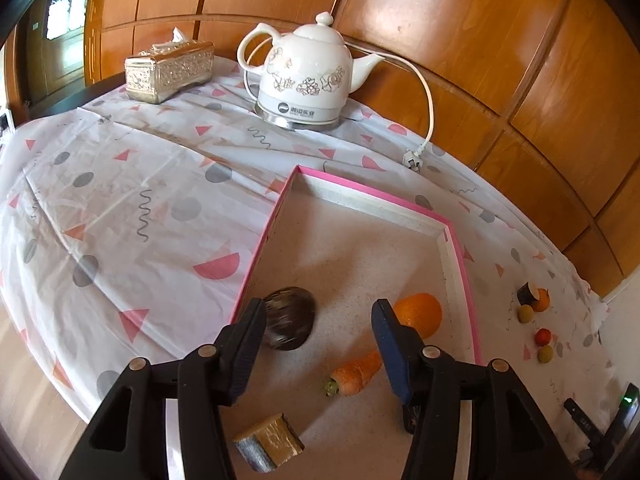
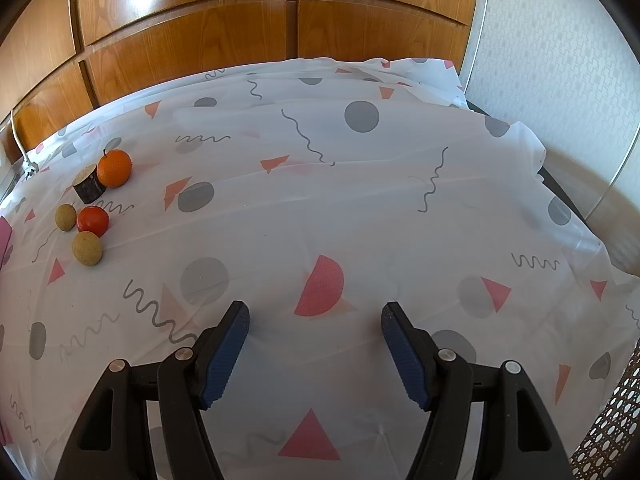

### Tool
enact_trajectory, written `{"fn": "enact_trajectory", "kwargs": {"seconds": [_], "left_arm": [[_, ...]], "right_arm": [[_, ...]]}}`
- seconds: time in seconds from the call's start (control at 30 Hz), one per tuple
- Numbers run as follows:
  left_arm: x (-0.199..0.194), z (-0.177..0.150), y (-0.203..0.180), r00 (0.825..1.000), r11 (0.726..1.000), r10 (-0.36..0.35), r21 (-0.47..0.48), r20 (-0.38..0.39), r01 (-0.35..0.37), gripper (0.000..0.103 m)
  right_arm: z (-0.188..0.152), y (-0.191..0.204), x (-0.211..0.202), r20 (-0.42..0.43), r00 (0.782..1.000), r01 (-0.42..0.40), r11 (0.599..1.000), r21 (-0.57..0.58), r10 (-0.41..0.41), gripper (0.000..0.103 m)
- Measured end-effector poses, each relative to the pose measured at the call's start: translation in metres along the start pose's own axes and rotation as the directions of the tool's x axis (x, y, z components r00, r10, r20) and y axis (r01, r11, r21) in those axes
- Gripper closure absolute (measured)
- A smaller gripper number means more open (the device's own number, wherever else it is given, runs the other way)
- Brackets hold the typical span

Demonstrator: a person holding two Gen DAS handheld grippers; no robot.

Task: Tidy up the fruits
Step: 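Carry the brown fruit with the left gripper into the tray and release, then withdraw the left gripper while the right gripper moves toward the potatoes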

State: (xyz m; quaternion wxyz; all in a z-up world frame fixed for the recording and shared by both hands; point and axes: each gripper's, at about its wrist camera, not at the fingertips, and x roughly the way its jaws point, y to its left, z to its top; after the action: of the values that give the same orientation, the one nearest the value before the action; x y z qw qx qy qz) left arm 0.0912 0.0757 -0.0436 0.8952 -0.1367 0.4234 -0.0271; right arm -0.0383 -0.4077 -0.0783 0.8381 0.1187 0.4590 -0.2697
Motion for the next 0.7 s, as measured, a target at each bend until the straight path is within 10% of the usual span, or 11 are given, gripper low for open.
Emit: {"fn": "enact_trajectory", "kwargs": {"seconds": [0.7], "left_arm": [[-0.039, -0.034, -0.021, 0.994, 0.991, 0.096, 0.084, 0.057, -0.1, 0.032]], "right_arm": [[0.002, 0.048, -0.011, 0.017, 0.991, -0.13, 0.988, -0.085, 0.132, 0.033]]}}
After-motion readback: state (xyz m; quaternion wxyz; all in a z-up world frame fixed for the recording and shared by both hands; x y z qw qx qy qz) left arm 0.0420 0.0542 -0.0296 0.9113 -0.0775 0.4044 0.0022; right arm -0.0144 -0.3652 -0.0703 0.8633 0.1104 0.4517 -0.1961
